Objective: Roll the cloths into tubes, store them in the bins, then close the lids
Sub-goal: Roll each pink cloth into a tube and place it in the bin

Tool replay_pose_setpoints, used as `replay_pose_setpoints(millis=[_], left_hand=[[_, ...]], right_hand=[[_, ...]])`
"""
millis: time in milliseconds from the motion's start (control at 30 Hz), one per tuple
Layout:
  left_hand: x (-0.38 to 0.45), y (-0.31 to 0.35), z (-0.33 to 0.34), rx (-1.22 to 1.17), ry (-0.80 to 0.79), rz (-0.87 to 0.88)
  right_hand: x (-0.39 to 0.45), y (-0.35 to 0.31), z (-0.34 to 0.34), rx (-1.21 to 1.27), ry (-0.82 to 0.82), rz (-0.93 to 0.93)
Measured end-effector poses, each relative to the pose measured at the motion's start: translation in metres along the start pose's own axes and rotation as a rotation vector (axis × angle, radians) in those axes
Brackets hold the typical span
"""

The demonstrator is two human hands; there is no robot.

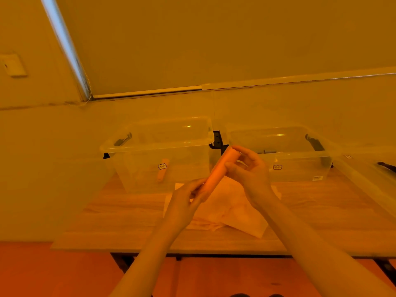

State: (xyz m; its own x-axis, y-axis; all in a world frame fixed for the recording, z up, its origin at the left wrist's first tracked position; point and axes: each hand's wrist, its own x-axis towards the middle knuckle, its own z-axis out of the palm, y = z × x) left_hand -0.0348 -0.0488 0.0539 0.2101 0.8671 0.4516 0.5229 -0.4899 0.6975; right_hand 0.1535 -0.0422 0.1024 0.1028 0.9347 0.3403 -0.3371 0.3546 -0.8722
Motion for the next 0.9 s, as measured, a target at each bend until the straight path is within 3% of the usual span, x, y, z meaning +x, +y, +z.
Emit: replay_pose_setpoints(millis=[300, 433, 700, 900], left_hand=[[0.003, 0.005, -0.017, 0.113, 0.097, 0.135], [0.007, 0.003, -0.027, 0.081, 0.097, 0.155], [0.018, 0.0, -0.047, -0.107, 0.112, 0.053], [0.05, -0.009, -0.066, -0.113, 0.118, 0.025]], right_hand=[[0.024, 0.005, 0.044, -0.059, 0.12, -0.126], [0.032, 0.012, 0.053, -0.195, 0.049, -0.163], [0.045, 0.01, 0.069, -0.156, -0.213, -0.055], [0.082, 0.013, 0.091, -0.152, -0.247, -0.018]])
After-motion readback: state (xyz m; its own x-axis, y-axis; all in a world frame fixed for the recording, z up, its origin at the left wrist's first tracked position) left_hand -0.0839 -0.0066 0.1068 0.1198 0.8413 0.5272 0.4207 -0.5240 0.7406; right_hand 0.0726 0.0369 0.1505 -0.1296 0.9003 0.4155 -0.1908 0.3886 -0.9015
